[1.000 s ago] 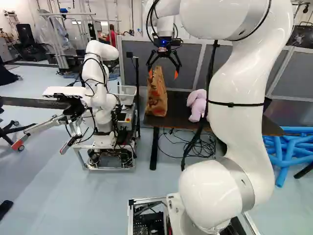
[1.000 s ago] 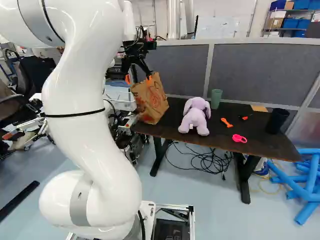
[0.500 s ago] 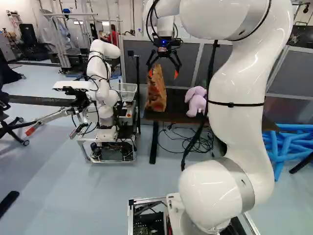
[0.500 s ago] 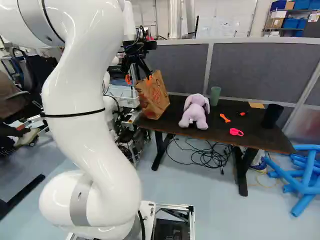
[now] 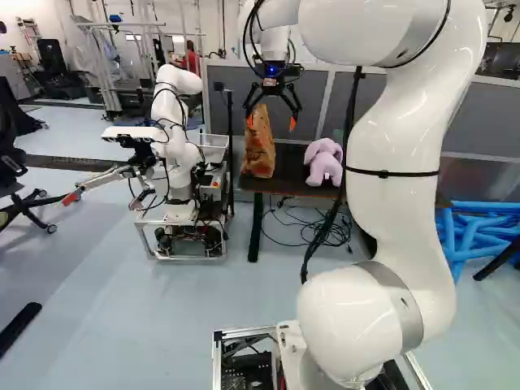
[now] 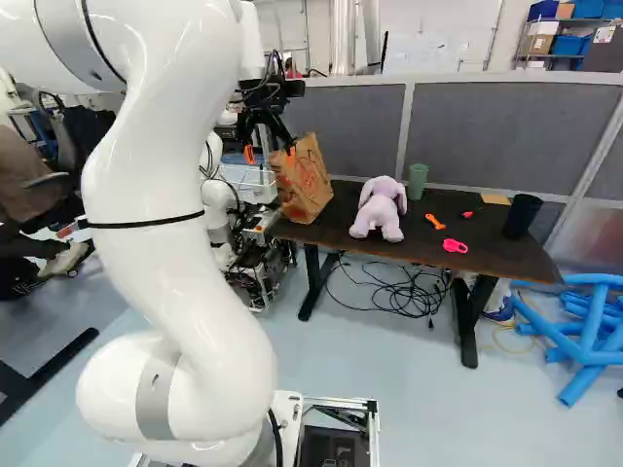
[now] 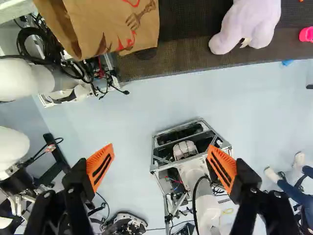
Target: Pick up the bag on the ground and place it on the table
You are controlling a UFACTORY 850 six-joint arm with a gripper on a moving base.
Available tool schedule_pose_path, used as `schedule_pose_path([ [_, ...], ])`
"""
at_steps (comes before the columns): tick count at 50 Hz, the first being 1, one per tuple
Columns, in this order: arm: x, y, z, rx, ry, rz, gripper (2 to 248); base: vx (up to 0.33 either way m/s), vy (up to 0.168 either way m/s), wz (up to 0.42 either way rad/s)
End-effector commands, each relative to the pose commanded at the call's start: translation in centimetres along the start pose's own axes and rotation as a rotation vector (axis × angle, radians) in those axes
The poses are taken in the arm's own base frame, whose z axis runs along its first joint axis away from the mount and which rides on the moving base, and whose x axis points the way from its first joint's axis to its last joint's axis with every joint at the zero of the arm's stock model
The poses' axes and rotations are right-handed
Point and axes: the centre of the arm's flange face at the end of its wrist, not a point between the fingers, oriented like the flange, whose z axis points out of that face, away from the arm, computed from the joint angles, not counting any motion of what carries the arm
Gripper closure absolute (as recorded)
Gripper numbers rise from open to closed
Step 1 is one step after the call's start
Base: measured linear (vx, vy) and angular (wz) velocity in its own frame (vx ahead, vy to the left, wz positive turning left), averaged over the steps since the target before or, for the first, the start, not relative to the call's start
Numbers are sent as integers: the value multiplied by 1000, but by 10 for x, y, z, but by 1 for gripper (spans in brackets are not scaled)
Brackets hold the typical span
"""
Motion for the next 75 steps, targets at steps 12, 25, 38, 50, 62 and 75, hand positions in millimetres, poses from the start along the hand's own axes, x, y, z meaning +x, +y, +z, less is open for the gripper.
schedule_pose_path([
  [12, 0, 0, 0, 0, 0, 0, 3, -129, 0, 11],
  [25, 0, 0, 0, 0, 0, 0, 3, -122, 0, 8],
  [38, 0, 0, 0, 0, 0, 0, 3, -1, 1, 2],
  [50, 0, 0, 0, 0, 0, 0, 3, 0, 0, 0],
  [62, 0, 0, 0, 0, 0, 0, 3, 0, 0, 0],
  [75, 0, 0, 0, 0, 1, 0, 3, 0, 0, 0],
])
